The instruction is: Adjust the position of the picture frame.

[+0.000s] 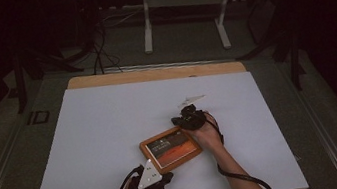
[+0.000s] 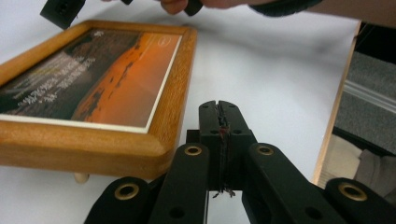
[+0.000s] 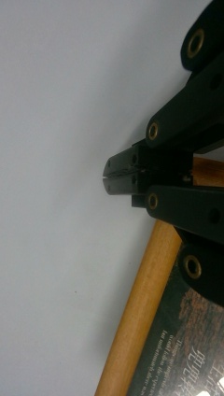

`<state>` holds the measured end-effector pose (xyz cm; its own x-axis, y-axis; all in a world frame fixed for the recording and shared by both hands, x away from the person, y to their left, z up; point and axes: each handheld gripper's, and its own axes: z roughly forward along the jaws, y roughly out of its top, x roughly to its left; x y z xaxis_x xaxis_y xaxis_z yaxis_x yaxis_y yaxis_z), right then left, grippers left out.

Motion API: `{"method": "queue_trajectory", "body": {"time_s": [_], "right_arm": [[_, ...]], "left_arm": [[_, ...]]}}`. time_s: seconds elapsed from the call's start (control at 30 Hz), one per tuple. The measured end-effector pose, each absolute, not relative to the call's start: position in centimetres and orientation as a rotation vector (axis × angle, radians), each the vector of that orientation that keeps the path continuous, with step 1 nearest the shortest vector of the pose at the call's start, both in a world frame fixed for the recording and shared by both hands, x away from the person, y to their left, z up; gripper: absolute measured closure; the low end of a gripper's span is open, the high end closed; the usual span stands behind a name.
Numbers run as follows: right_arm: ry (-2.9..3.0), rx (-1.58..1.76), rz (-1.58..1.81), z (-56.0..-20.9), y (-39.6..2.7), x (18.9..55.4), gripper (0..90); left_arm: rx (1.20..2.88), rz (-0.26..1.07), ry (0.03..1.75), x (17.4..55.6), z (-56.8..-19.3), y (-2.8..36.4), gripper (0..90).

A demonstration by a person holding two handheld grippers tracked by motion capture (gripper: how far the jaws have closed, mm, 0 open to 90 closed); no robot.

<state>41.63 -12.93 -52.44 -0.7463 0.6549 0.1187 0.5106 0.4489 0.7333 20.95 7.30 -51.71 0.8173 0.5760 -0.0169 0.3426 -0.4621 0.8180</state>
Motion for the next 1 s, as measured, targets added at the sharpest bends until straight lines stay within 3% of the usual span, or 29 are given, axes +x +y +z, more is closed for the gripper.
{"method": "queue_trajectory", "body": {"time_s": [1.0], "right_arm": [[2.666, 0.964, 1.092, -51.7, -13.7, 42.2, 90.0]], "left_arm": [[2.097, 0.318, 0.792, 22.1, -52.1, 9.0, 89.6]]}}
